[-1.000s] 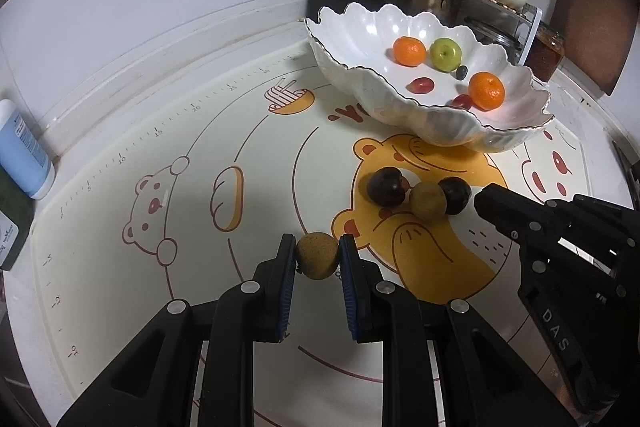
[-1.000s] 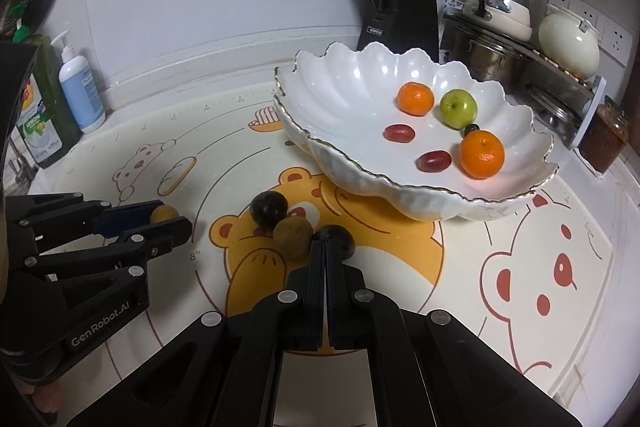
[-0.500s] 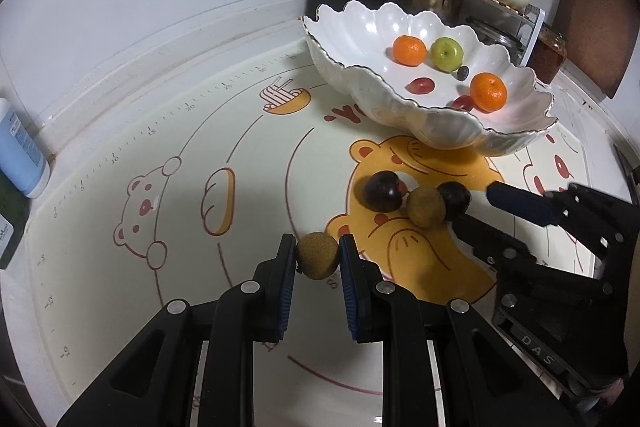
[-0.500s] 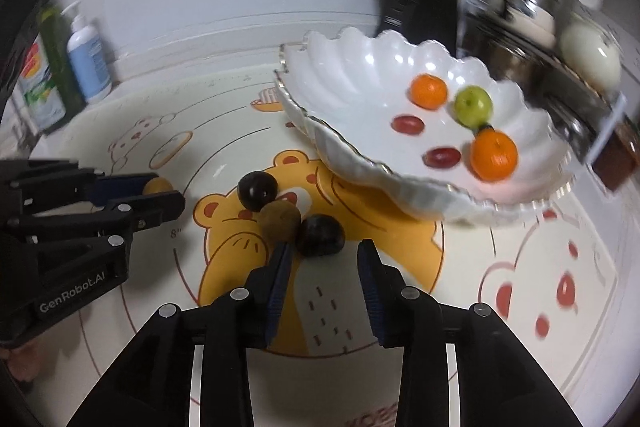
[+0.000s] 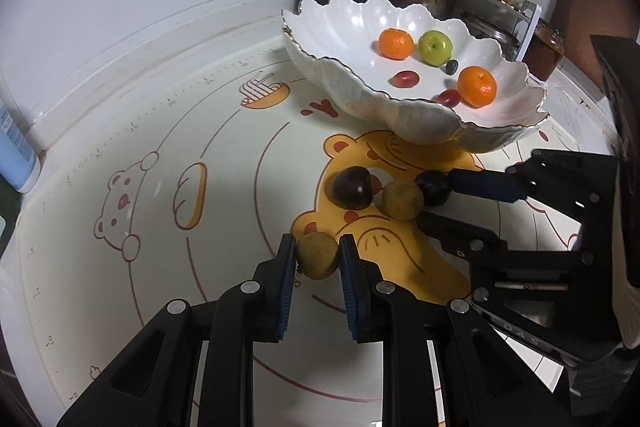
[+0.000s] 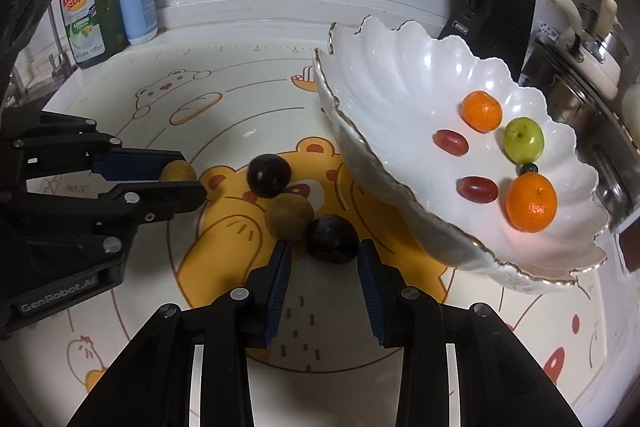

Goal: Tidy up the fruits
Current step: 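Carry the brown fruit with the left tool over the bowl while the right tool carries the grape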

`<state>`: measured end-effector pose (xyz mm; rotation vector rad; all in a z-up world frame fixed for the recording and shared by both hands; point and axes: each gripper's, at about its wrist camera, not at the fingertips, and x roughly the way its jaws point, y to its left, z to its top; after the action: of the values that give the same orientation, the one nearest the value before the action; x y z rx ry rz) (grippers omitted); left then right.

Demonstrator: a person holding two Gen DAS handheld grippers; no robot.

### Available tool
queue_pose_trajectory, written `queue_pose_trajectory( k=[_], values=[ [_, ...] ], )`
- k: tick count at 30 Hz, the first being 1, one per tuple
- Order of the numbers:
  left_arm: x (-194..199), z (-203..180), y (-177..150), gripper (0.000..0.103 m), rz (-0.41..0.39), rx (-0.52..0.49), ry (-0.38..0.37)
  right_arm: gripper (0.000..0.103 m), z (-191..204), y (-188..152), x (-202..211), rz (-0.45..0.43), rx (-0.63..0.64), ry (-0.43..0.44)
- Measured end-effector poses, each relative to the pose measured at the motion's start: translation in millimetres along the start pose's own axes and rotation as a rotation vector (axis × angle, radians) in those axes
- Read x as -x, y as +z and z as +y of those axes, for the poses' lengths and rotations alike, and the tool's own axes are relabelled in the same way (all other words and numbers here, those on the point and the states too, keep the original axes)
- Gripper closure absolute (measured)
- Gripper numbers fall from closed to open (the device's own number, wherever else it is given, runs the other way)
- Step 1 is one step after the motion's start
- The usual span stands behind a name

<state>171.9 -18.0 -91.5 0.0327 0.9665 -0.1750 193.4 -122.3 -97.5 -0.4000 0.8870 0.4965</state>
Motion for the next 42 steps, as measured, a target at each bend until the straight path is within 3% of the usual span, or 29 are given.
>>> queue_pose_trajectory(
  k=[11,15,21,42],
  values=[
    [-8.2,-6.7,4.5,0.080,0.013,-0.005,0.010,0.068,-9.5,1.0,-7.4,-0.020,0.000,0.039],
    [-10.2,-7.7,3.5,0.080,0.019,-0.010,0.012,0.077,-11.1,-2.5,-5.6,-0.034,-0.020,0.024],
    [-8.3,-9.6,3.5,0.080,0.017,-0.015,0.009,0.078,-14.6,-6.4,-3.7,-0.036,-0.055,0.035],
    [36.6,-23.3,13.1,0.080,-0.068,-0.048,-0.021,0.079,-10.1,-7.6,60.9,-0.109,-0.179,-0.020]
  ],
)
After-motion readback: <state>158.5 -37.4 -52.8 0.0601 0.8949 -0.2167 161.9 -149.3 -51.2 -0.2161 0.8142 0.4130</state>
